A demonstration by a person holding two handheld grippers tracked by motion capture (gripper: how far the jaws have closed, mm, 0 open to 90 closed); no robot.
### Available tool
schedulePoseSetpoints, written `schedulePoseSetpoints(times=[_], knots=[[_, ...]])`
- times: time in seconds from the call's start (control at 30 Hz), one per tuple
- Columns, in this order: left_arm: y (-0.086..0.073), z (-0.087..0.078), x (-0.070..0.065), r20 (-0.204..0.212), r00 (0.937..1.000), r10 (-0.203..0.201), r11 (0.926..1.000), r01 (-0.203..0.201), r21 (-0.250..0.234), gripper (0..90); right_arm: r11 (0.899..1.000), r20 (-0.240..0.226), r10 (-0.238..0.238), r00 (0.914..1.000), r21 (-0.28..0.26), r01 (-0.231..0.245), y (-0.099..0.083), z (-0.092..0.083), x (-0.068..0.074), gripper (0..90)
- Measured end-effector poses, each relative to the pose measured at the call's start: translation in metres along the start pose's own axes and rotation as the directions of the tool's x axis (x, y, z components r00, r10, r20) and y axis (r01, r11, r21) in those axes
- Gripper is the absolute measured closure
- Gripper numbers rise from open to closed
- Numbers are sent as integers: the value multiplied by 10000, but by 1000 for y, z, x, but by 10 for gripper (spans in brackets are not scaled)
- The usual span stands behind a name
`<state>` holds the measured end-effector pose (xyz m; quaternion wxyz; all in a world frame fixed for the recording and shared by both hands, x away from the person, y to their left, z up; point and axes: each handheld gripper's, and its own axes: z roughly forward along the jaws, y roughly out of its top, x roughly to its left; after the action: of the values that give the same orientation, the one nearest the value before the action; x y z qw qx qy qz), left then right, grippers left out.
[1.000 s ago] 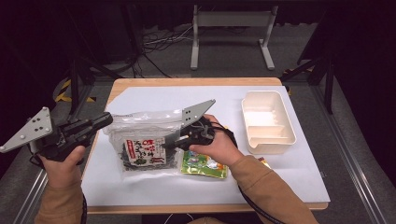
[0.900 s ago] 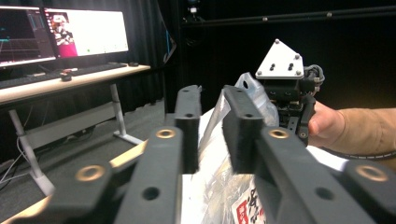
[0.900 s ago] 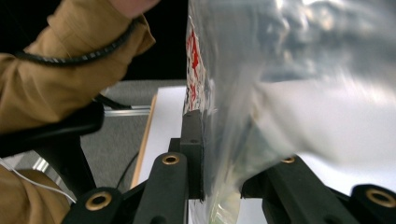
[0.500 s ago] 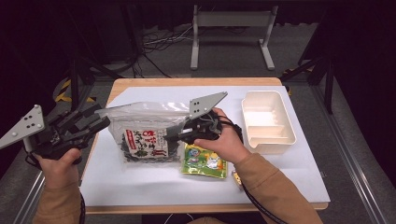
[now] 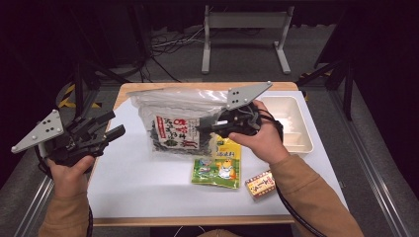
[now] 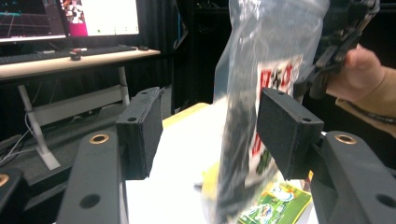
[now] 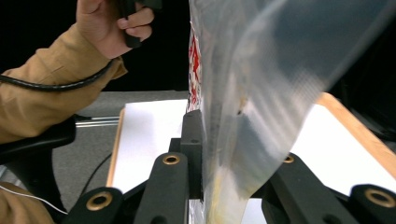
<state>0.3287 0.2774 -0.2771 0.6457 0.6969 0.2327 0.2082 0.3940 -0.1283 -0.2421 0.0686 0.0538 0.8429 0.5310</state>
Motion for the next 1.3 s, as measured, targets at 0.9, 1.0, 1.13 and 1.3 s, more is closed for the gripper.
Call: schedulePoseSetpoints(times=[0.9,1.0,1.13,1.3], knots=[[-25,28,13,-240,9987,-440,9926,465,1120,417,9975,2551,309,9664,530,-459,-10,-97,-28,767],[-27,30,15,-248,9986,-465,9911,492,1235,419,9970,2823,440,9583,494,-603,-10,-109,-33,767],[-30,32,16,-273,9983,-517,9892,549,1361,419,9966,3065,488,9506,477,-665,-12,-117,-37,768],[-33,34,19,-312,9977,-605,9874,644,1446,419,9958,3422,583,9378,461,-787,-15,-127,-43,768]])
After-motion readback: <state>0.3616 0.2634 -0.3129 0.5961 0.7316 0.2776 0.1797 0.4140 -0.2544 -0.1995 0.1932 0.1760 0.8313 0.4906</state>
